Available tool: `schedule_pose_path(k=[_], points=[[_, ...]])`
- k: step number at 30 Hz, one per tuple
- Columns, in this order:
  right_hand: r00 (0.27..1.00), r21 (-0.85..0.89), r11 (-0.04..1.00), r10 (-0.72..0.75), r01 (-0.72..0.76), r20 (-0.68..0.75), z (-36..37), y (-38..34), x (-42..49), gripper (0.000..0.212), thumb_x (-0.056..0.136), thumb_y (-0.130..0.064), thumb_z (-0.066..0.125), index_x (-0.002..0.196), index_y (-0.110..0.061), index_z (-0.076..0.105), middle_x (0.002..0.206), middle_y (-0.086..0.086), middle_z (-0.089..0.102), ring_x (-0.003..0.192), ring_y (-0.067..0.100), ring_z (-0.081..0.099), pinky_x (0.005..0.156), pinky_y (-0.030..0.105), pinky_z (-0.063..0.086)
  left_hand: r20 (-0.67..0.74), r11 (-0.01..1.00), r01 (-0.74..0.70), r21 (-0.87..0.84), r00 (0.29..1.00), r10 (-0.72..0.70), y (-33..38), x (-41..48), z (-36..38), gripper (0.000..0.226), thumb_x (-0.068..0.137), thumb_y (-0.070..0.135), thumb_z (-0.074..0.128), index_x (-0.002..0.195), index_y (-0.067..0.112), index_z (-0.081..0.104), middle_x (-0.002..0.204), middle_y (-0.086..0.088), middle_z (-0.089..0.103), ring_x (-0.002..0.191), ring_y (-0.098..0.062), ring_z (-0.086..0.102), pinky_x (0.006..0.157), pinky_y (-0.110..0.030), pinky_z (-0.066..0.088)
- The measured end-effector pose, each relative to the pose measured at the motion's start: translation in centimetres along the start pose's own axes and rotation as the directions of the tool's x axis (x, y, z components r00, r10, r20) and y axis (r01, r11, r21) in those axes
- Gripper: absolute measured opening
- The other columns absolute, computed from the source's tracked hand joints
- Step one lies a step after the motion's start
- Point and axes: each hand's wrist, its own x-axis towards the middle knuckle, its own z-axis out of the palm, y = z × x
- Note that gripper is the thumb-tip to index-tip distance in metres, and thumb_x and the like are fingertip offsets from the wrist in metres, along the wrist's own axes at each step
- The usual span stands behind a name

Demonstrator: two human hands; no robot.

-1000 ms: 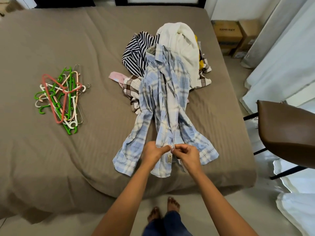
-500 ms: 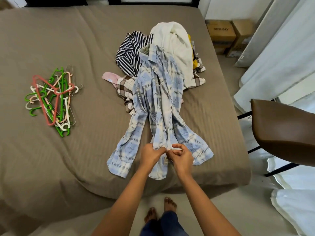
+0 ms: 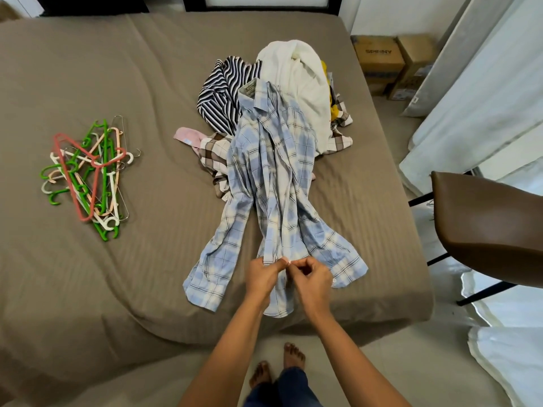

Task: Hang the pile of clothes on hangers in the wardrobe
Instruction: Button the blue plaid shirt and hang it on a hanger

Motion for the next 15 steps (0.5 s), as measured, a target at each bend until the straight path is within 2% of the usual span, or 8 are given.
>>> schedule_pose_path(k=[3, 6, 7, 9, 10, 11, 13, 15], points=[[0.998, 0.062, 0.996, 0.054, -0.057, 0.043, -0.3, -0.4, 0.3, 0.012, 0.077, -0.005, 0.069, 0.068, -0.014, 0.069, 0.062, 0.0, 0.068, 0.059, 0.013, 0.063, 0.057, 0.025, 0.052, 0.044, 1.0, 0.026, -0.012, 0.999, -0.026, -0.5, 0.5, -0.3, 0.006, 0.087, 0.008, 0.065, 0.089, 0.003, 0.067, 0.072, -0.001, 0.066, 0.069, -0.01, 0.061, 0.049, -0.007, 0.045], [0.941, 0.16, 0.933, 0.296, -0.321, 0.161, -0.6, -1.1, 1.3, 0.018, 0.075, 0.004, 0.065, 0.062, -0.008, 0.067, 0.058, 0.007, 0.063, 0.051, 0.012, 0.057, 0.051, 0.021, 0.048, 0.105, 1.0, 0.015, 0.011, 0.994, -0.016, -1.0, 1.0, -0.6, 0.005, 0.09, 0.009, 0.061, 0.088, 0.008, 0.066, 0.079, -0.002, 0.068, 0.08, -0.019, 0.066, 0.065, -0.017, 0.052], [0.866, 0.234, 0.845, 0.415, -0.481, 0.279, -0.8, -1.4, 1.8, 0.018, 0.076, 0.007, 0.062, 0.062, -0.004, 0.064, 0.055, 0.01, 0.059, 0.046, 0.012, 0.052, 0.047, 0.019, 0.045, 0.124, 1.0, -0.004, 0.031, 0.992, 0.0, -1.2, 1.2, -0.7, 0.006, 0.09, 0.009, 0.061, 0.085, 0.012, 0.064, 0.081, -0.001, 0.068, 0.084, -0.021, 0.066, 0.072, -0.023, 0.053], [0.644, 0.233, 0.628, 0.574, -0.743, 0.506, -1.6, -1.7, 2.8, 0.021, 0.082, 0.005, 0.057, 0.063, -0.002, 0.06, 0.053, 0.008, 0.053, 0.043, 0.011, 0.047, 0.043, 0.017, 0.041, 0.186, 0.999, -0.032, 0.032, 0.982, 0.026, -1.3, 1.3, -1.1, 0.005, 0.091, 0.012, 0.06, 0.088, 0.016, 0.062, 0.086, 0.0, 0.068, 0.089, -0.021, 0.065, 0.082, -0.03, 0.053], [0.597, 0.173, 0.622, 0.58, -0.764, 0.554, -1.8, -1.6, 3.3, 0.022, 0.085, 0.001, 0.058, 0.064, -0.003, 0.06, 0.055, 0.006, 0.054, 0.047, 0.012, 0.048, 0.045, 0.017, 0.042, 0.221, 0.999, -0.044, 0.024, 0.974, 0.038, -1.4, 1.4, -1.2, 0.005, 0.091, 0.013, 0.06, 0.094, 0.014, 0.063, 0.09, -0.001, 0.069, 0.092, -0.02, 0.066, 0.083, -0.029, 0.053], [0.64, 0.105, 0.708, 0.552, -0.699, 0.535, -1.8, -1.7, 3.8, 0.018, 0.086, -0.004, 0.06, 0.068, -0.005, 0.061, 0.06, 0.005, 0.057, 0.055, 0.014, 0.051, 0.051, 0.019, 0.044, 0.244, 0.998, -0.063, 0.024, 0.968, 0.055, -1.4, 1.4, -1.3, 0.011, 0.091, 0.014, 0.06, 0.101, 0.011, 0.063, 0.094, -0.001, 0.07, 0.094, -0.018, 0.066, 0.08, -0.025, 0.054], [0.858, 0.003, 0.929, 0.339, -0.369, 0.386, -1.4, -2.0, 4.3, 0.012, 0.085, -0.021, 0.068, 0.087, -0.011, 0.062, 0.079, -0.001, 0.061, 0.075, 0.014, 0.057, 0.064, 0.02, 0.046, 0.252, 0.994, -0.106, 0.003, 0.962, 0.101, -1.5, 1.3, -1.3, 0.02, 0.09, 0.013, 0.06, 0.109, 0.008, 0.063, 0.096, 0.0, 0.071, 0.09, -0.012, 0.068, 0.073, -0.018, 0.053], [0.942, -0.076, 0.989, 0.145, -0.128, 0.302, -0.6, -2.6, 4.8, 0.034, 0.078, -0.034, 0.075, 0.102, -0.017, 0.058, 0.089, -0.006, 0.059, 0.082, 0.01, 0.058, 0.067, 0.018, 0.046, 0.254, 0.993, -0.113, -0.045, 0.96, 0.12, -1.5, 0.9, -1.1, 0.021, 0.088, 0.015, 0.062, 0.108, 0.009, 0.065, 0.092, 0.001, 0.073, 0.086, -0.011, 0.07, 0.068, -0.017, 0.052]])
